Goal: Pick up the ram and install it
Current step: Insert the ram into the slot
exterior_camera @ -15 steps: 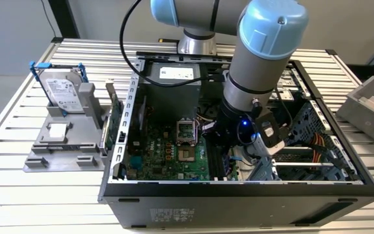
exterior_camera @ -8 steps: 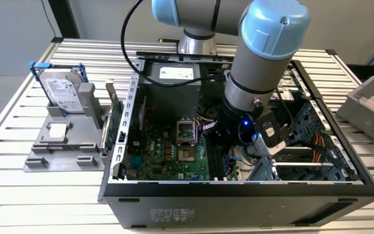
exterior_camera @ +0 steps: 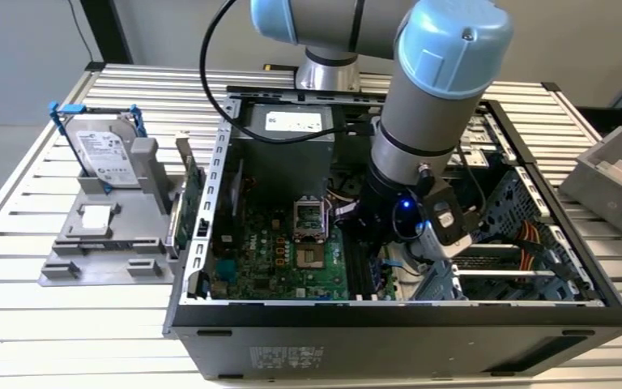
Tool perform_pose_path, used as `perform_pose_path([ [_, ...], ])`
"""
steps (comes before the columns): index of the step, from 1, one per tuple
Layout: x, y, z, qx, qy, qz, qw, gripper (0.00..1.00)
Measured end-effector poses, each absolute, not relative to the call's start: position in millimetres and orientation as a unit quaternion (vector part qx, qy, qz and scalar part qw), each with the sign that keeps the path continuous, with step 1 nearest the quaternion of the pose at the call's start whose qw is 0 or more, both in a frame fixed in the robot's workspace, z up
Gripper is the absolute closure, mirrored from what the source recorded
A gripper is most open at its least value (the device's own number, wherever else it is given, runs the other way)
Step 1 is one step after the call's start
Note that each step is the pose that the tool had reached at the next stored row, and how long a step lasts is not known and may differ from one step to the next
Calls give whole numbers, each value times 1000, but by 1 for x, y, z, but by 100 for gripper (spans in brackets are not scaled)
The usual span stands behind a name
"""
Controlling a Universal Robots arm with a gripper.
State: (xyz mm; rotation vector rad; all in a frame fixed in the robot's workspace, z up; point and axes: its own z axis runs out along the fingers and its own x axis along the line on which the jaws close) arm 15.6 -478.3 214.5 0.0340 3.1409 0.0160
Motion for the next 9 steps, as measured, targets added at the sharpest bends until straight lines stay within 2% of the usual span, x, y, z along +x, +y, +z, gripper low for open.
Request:
perform_pose_path([
  [9,21,-478,214,18,1000,5,0,100],
])
